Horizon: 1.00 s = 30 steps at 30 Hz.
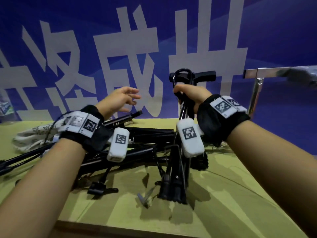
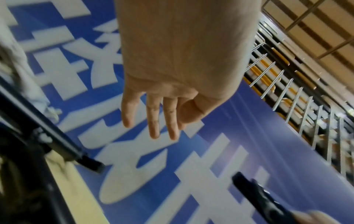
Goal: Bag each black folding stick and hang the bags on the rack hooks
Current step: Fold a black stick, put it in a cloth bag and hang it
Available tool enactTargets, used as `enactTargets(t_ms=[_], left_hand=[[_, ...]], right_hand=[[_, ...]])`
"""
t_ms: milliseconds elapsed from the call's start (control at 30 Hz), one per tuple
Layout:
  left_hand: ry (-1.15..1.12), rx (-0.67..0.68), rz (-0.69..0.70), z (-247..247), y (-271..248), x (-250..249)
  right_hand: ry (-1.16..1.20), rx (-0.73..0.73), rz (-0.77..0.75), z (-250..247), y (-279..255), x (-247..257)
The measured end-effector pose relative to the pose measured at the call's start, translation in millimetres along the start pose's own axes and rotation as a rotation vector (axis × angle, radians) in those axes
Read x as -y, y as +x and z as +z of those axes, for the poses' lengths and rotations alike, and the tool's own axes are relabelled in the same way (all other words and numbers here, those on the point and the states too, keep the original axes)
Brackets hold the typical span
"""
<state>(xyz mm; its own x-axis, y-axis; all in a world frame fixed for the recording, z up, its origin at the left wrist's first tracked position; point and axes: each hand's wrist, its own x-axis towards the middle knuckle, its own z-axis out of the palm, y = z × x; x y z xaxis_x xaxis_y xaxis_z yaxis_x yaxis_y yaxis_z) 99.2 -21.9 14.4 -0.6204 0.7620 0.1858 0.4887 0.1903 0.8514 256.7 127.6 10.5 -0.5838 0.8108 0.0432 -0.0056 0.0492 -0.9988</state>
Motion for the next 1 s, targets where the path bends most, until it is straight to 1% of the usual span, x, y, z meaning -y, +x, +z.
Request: enactTargets(t_ms=[100, 167, 300, 333, 400, 433, 500, 567, 633, 667, 700, 767, 833, 867, 900, 933, 1000], left_hand=[[0.131, -0.092, -0.103, -33, 15, 20], [0.262, -0.12, -0.15, -50, 26, 34], [0.495, -0.152, -0.294, -75, 50, 75], [0.561, -0.145, -0.348, -82, 55, 86], [0.729, -0.079, -0.436, -92, 65, 109], [0.818, -0.036, -0.461, -97, 71, 120], [0.898, 0.033, -0.5, -106, 89, 144], [0.976, 0.081, -0.504, -107, 99, 156], [1.1, 0.132, -0.517, -101, 97, 155], [1.176, 0.16, -0.496, -100, 97, 153], [1.216, 0.157, -0.462, -98, 95, 150], [1.292, 0.161, -0.462, -98, 100, 153], [1.252, 0.115, -0.462, -100, 105, 160], [1.23, 0.104, -0.437, -105, 113, 174], [1.192, 0.1, -0.407, -109, 120, 185], [1.205, 0.123, -0.376, -111, 121, 187], [1.137, 0.025, -0.32, -115, 118, 179]], right_hand=[[0.021, -0.01, 0.035, 11, 18, 6], [0.031, -0.006, 0.035, 18, 37, 1], [0.078, 0.005, 0.088, 39, 51, -5], [0.07, 0.017, 0.095, 44, 54, -7], [0.062, 0.039, 0.1, 52, 62, -12], [0.057, 0.053, 0.1, 57, 67, -14], [0.034, 0.077, 0.108, 66, 75, -17], [0.008, 0.095, 0.118, 75, 81, -19], [0.003, 0.101, 0.121, 82, 87, -23], [0.004, 0.108, 0.125, 85, 89, -24], [0.007, 0.116, 0.13, 87, 90, -26], [0.024, 0.133, 0.136, 91, 93, -29], [0.027, 0.138, 0.131, 93, 95, -33], [0.019, 0.139, 0.129, 94, 95, -34], [0.005, 0.142, 0.128, 93, 95, -35], [-0.007, 0.142, 0.126, 93, 95, -36], [-0.01, 0.139, 0.115, 92, 94, -37]])
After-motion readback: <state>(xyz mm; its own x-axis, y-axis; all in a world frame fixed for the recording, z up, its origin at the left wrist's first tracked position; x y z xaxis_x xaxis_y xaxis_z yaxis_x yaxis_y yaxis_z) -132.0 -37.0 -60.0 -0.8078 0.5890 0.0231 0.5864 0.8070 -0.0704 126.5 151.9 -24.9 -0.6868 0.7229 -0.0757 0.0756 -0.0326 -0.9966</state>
